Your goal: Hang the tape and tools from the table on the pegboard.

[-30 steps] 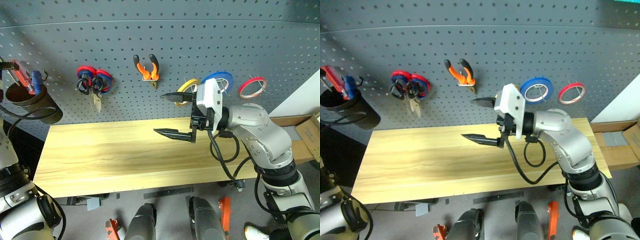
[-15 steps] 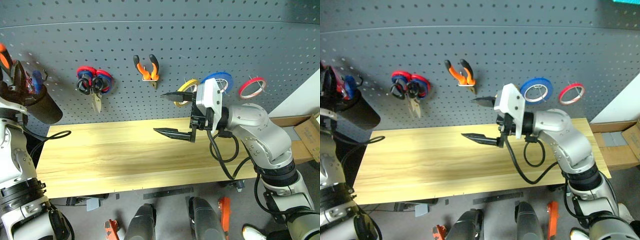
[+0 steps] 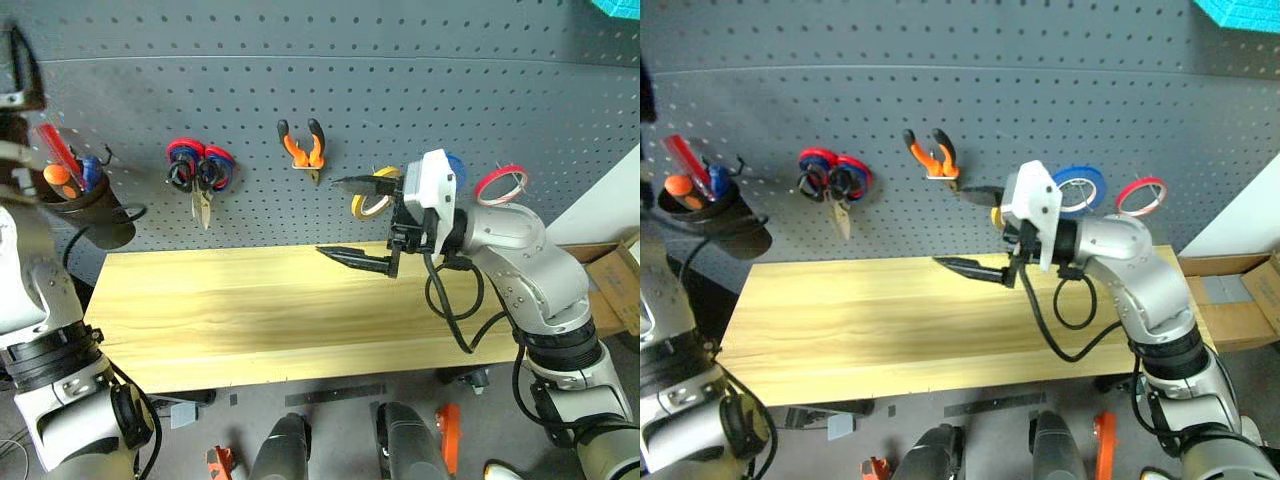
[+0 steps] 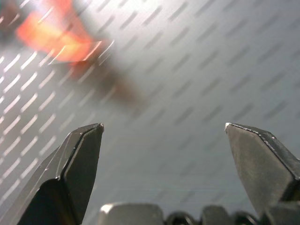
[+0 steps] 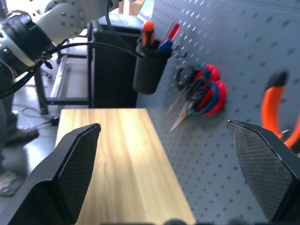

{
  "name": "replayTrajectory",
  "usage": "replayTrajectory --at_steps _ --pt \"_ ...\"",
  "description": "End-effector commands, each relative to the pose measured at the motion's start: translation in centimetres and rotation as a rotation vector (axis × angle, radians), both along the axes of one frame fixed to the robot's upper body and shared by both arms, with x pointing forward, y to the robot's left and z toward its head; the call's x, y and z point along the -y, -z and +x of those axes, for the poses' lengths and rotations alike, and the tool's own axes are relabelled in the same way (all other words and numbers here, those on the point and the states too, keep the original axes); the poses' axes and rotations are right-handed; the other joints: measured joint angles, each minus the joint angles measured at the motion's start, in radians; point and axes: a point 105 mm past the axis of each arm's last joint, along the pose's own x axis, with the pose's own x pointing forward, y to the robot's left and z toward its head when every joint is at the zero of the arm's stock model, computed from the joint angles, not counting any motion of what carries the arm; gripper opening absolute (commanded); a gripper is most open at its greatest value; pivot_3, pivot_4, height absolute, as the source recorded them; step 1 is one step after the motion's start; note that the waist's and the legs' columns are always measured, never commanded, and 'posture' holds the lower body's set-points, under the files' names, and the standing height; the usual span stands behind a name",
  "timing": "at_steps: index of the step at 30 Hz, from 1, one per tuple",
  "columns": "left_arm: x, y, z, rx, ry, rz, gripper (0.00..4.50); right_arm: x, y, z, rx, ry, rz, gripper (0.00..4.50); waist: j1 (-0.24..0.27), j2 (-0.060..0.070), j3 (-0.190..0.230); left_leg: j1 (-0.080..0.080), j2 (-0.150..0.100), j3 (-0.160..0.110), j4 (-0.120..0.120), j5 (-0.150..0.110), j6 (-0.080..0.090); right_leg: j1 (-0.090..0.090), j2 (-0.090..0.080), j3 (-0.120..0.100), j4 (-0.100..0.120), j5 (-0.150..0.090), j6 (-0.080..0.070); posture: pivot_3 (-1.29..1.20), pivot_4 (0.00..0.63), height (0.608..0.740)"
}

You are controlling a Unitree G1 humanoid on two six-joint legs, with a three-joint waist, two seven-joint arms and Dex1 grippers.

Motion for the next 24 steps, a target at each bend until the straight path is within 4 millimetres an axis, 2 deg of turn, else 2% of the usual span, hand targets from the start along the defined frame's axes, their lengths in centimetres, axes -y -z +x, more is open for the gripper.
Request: replayTrajectory --at_steps 1,2,6,7,10,12,16,17,20,22,24 --pt "7.9 1.1 0.6 -0.097 0.252 0.259 4.47 1.1 -1.2 -0.3 0.047 0.026 0.054 4.5 0.0 0.001 -0.004 0.001 0.0 0.0 0.0 0.0 0.0 0.001 0.0 0.0 0.0 0.0 0.0 -0.03 0.159 0.74" --pt "9.6 2.1 0.6 -0.136 0.325 0.285 4.47 1.4 -1.1 -0.3 0.045 0.035 0.051 4.5 0.0 0.003 -0.006 0.001 0.0 0.0 0.0 0.0 0.0 0.001 0.0 0.0 0.0 0.0 0.0 -0.04 0.156 0.74" --pt "13.2 5.8 0.3 -0.288 0.514 0.294 4.47 2.4 -0.7 -0.4 0.034 0.075 0.041 4.5 -0.012 0.008 -0.01 0.003 0.0 0.002 0.0 0.0 0.0 0.001 0.001 0.003 0.001 0.0 0.0 -0.05 0.146 0.74" --pt "13.8 7.3 0.1 -0.344 0.556 0.284 4.47 2.8 -0.5 -0.4 0.028 0.095 0.038 4.5 -0.02 0.009 -0.012 0.004 0.0 0.003 -0.001 0.0 0.0 0.001 0.001 0.004 0.002 0.0 0.0 -0.05 0.143 0.74" --pt "14.6 10.5 -0.4 -0.457 0.608 0.256 4.47 3.8 0.2 -0.4 0.014 0.138 0.028 4.5 -0.031 0.014 -0.019 0.006 0.0 0.007 -0.002 0.0 0.0 0.001 0.002 0.006 0.002 0.0 0.0 -0.06 0.134 0.74" --pt "14.5 12.9 -0.8 -0.546 0.618 0.24 4.47 4.5 1.1 -0.3 -0.003 0.183 0.019 4.5 -0.033 0.014 -0.023 0.007 0.001 0.011 -0.002 0.0 0.0 0.001 0.002 0.007 0.003 0.0 0.0 -0.06 0.127 0.74" --pt "13.0 19.6 -1.5 -0.801 0.614 0.117 4.47 6.1 3.8 0.6 -0.06 0.334 0.055 4.5 -0.028 0.02 -0.044 0.012 0.001 0.014 -0.003 0.0 0.001 0.004 0.002 0.009 0.003 0.0 0.0 -0.06 0.103 0.74" --pt "12.4 20.4 -1.5 -0.818 0.574 0.105 4.47 6.4 4.4 0.7 -0.074 0.355 0.061 4.5 -0.025 0.02 -0.048 0.013 0.001 0.014 -0.003 0.0 0.001 0.005 0.002 0.009 0.002 0.0 0.0 -0.06 0.101 0.74" --pt "9.6 24.7 -1.3 -0.942 0.416 -0.032 4.47 7.3 7.7 1.1 -0.137 0.461 0.091 4.5 -0.013 0.022 -0.064 0.017 0.001 0.015 -0.003 0.0 0.001 0.011 0.003 0.009 0.002 0.0 0.0 -0.07 0.085 0.74" --pt "8.2 26.3 -1.1 -0.967 0.298 -0.068 4.47 8.1 9.6 1.5 -0.155 0.538 0.1 4.5 -0.002 0.023 -0.07 0.028 0.001 0.015 -0.005 -0.001 0.002 0.023 0.004 0.009 -0.001 0.0 0.0 -0.07 0.076 0.74" --pt "6.7 27.3 -0.8 -0.949 0.224 -0.106 4.47 9.3 12.8 1.8 -0.172 0.634 0.049 4.5 0.004 0.024 -0.078 0.038 0.002 0.015 -0.006 -0.004 0.007 0.034 0.005 0.009 -0.004 0.0 0.0 -0.07 0.06 0.74"
